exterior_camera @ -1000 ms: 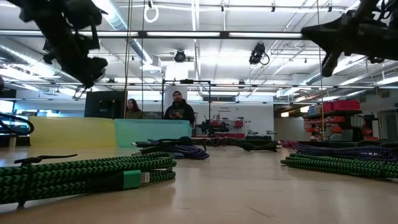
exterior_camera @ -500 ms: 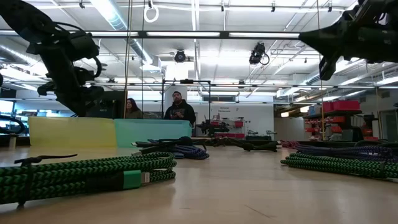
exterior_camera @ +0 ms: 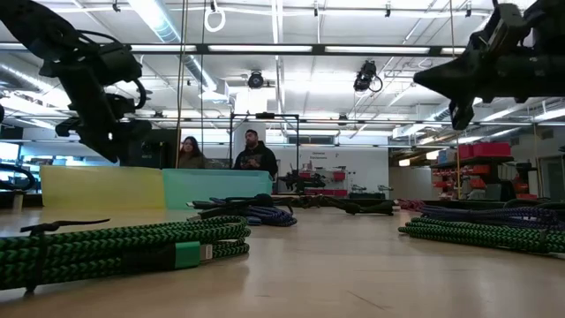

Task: Pick & Place USB Port
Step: Put the black charger cable into the yellow bin

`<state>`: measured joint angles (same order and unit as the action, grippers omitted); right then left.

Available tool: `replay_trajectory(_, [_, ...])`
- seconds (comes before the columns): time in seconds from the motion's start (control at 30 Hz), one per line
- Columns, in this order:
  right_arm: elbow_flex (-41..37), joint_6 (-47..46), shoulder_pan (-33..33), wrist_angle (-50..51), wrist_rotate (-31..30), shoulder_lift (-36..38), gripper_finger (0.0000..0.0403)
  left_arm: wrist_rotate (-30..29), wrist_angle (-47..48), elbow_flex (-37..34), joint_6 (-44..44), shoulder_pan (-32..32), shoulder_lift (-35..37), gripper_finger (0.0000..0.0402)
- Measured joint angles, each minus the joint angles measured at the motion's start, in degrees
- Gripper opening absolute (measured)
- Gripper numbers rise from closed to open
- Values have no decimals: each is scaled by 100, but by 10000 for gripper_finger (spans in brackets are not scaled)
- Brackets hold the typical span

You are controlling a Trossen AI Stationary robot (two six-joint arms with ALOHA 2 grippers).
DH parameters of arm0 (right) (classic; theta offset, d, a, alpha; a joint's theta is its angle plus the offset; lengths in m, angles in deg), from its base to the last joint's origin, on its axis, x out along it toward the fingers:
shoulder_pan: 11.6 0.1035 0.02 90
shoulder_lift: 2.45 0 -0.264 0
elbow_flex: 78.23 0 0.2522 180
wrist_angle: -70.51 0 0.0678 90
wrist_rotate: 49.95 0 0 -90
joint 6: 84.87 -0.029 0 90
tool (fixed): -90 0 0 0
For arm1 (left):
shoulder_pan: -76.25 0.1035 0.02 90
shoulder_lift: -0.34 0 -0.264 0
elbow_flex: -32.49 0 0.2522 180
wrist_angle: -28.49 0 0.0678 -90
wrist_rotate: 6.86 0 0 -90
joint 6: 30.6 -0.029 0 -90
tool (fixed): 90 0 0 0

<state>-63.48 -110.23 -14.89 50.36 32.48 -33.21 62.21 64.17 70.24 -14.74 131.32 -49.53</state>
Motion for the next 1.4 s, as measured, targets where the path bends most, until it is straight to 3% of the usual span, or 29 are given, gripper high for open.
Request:
replay_trajectory(0.23, [0,198,-26,-262,-997,-78,16,183,-235,3,357,0,128,194])
replay_trajectory(0.37, [278,740,-163,-523,-761,-111,16,429,-354,7,521,0,410,200])
replay_trajectory(0.47, [1004,1233,-246,142,-545,-314,17,737,-434,7,532,-20,664,199])
replay_trajectory(0.53, [1621,1638,-327,967,-762,-583,21,905,-468,7,455,-37,877,197])
replay_trajectory(0.6, [2220,1917,-475,1779,-1104,-953,30,1140,-456,7,307,-40,1104,194])
replay_trajectory(0.67, [2746,2030,-654,2301,-1166,-1414,42,1737,-659,7,75,-67,1344,193])
replay_trajectory(0.8, [3612,2317,-1013,2563,-571,-2448,72,3946,-2383,10,108,-336,1607,193])
replay_trajectory(0.97, [4486,2918,-1207,2956,-61,-3915,116,5181,-3726,11,752,-783,1668,193])
replay_trajectory(1.1, [5216,3216,-1357,3503,-37,-4994,154,5456,-3458,11,502,-1220,1650,193])
replay_trajectory(1.4, [6953,4141,-1651,4778,-317,-6642,230,5263,-2671,9,232,-2330,1648,193])
